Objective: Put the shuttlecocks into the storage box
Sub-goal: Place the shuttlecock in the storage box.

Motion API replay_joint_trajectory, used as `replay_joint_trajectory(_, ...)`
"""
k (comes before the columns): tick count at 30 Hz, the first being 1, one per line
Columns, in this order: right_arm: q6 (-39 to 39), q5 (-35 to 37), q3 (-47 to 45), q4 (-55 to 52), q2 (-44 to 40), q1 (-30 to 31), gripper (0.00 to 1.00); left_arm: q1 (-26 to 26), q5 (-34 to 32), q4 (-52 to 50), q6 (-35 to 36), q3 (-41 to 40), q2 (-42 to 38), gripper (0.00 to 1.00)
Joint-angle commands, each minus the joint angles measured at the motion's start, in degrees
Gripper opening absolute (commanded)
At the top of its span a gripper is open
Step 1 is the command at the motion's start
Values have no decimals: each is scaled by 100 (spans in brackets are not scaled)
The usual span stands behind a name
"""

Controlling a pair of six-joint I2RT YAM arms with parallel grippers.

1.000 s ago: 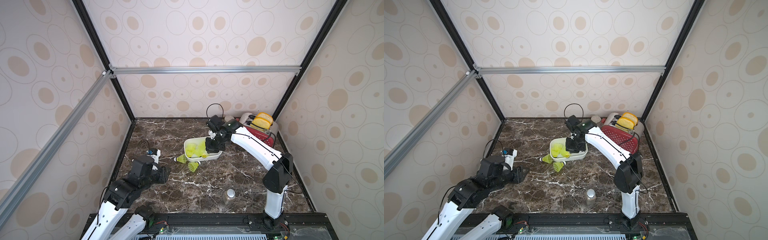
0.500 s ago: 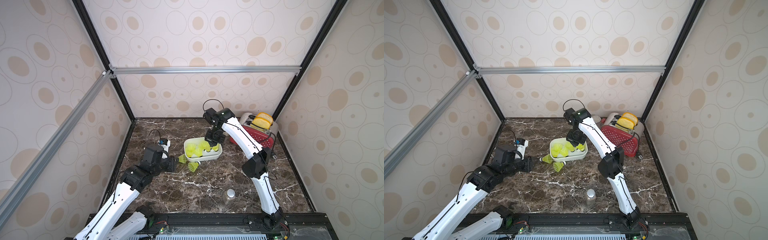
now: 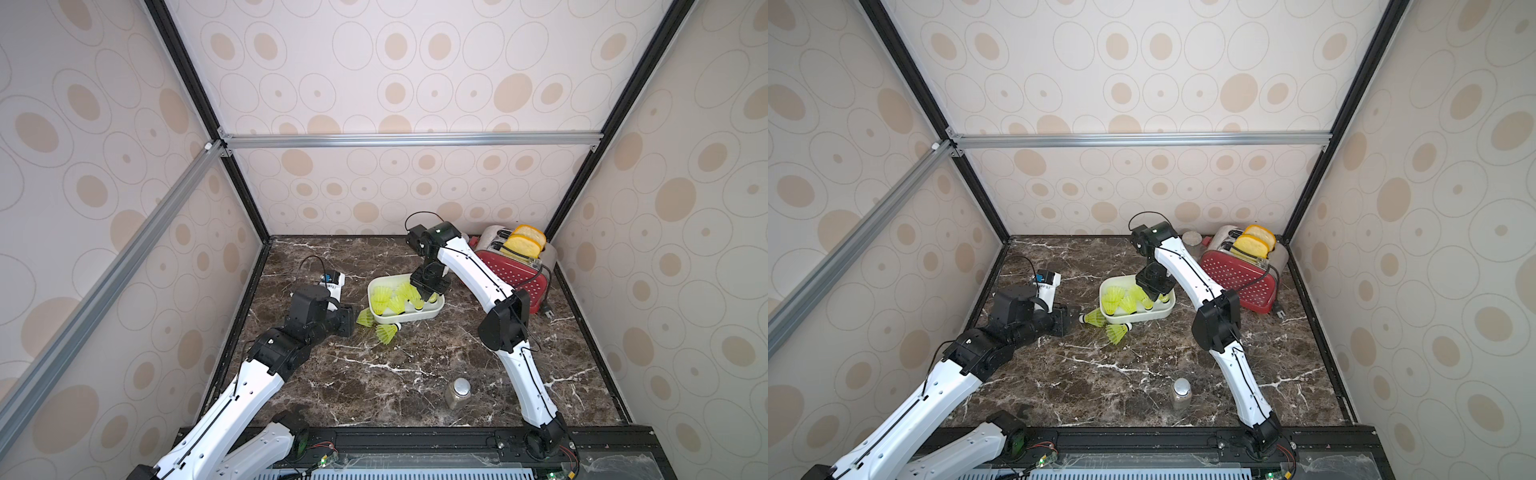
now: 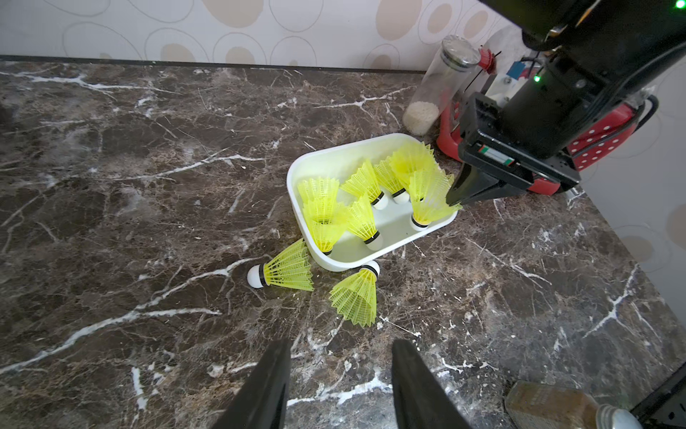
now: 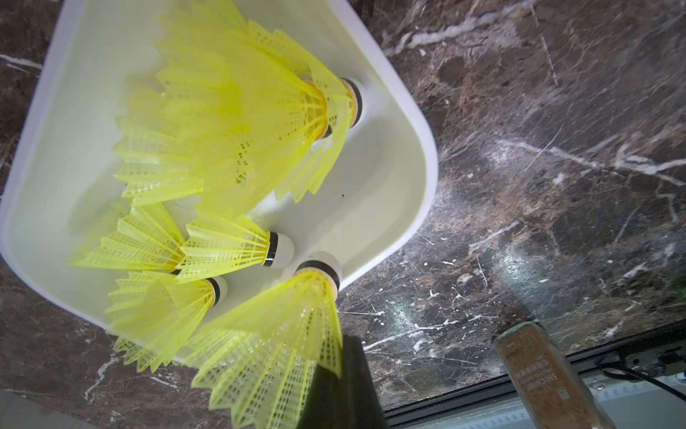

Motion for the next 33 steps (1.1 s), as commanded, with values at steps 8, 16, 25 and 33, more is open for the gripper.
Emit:
replay_joint_trajectory(8,198,-220,126,-83,213,-11,0,9,-885,-866,414,303,-598,44)
replay_joint_trajectory(16,266,-148,266,-12,432,28,0,11,-732,-996,370,438,-614,44)
replay_joint_trajectory(25,193,-109,328,137,586,38,0,9,-675,-1032,352,511,-622,44)
replay_joint_trajectory(33,35,-212,328,565,582,37,22,9,-546,-996,372,619,-484,45)
